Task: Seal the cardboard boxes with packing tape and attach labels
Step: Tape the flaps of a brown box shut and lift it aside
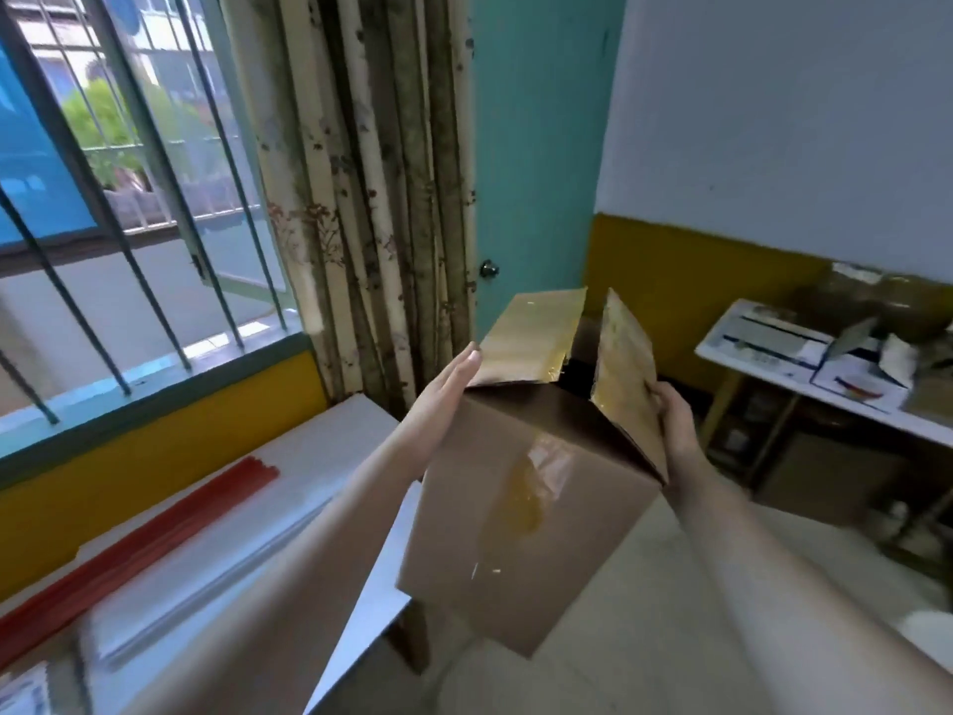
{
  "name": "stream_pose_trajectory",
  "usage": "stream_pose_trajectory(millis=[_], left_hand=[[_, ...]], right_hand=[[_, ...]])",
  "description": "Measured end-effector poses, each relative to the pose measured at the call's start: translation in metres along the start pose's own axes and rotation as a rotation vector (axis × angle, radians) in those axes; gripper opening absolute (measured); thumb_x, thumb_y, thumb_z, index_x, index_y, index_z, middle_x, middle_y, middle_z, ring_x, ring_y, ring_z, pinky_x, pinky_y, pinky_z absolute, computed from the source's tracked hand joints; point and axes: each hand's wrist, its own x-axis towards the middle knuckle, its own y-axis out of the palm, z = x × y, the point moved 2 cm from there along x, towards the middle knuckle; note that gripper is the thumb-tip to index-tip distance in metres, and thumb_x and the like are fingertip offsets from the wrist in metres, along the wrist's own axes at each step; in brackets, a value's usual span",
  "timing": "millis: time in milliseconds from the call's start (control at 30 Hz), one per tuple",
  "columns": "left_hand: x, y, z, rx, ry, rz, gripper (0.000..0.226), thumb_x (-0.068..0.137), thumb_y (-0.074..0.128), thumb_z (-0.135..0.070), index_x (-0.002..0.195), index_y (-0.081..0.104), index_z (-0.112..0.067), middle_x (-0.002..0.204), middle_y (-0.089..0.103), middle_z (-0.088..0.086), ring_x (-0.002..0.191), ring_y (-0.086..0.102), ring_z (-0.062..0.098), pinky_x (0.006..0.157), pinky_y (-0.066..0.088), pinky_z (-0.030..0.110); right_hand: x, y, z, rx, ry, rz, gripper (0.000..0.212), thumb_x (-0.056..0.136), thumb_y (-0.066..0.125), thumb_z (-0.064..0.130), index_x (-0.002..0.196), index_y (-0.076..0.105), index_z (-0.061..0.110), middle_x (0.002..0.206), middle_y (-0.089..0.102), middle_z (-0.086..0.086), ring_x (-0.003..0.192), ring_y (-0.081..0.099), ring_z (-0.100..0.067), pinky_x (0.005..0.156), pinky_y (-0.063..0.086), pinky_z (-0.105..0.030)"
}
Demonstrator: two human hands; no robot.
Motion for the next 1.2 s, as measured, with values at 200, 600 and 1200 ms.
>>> stream_pose_trajectory(millis=[200,600,1200], left_hand=[[0.069,0.115,0.001,-0.038,-0.096,0.194,0.080,0.068,0.059,-0.091,0.139,0.050,-0.054,0.151,0.050,-0.005,0.142,0.043,0.024,0.119,0.027,0.052],[0.155,0.349,0.006,-0.145,-0.236,0.313,0.064,0.075,0.067,-0.072,0.115,0.072,-0.022,0.100,0.077,0.008,0.093,0.070,0.023,0.082,0.052,0.037],[0.346,0.651,-0.010,-0.075,-0.291,0.786,0.063,0.079,0.063,-0.070,0.125,0.068,-0.027,0.115,0.074,0.010,0.107,0.070,0.026,0.088,0.053,0.038]], right_hand=[[-0.012,-0.103,0.064,-0.012,-0.033,-0.107,0.039,0.096,0.051,0.047,0.104,0.068,0.014,0.074,0.074,-0.008,0.066,0.070,-0.023,0.062,0.051,-0.029],[0.007,-0.309,0.157,-0.025,-0.184,-0.245,0.064,0.085,0.071,0.044,0.142,0.042,0.035,0.134,0.057,-0.013,0.119,0.060,-0.032,0.082,0.057,-0.039],[0.047,-0.533,0.281,-0.113,-0.141,-0.697,0.097,0.057,0.077,0.079,0.138,0.040,0.041,0.124,0.063,-0.010,0.111,0.064,-0.032,0.088,0.057,-0.045]])
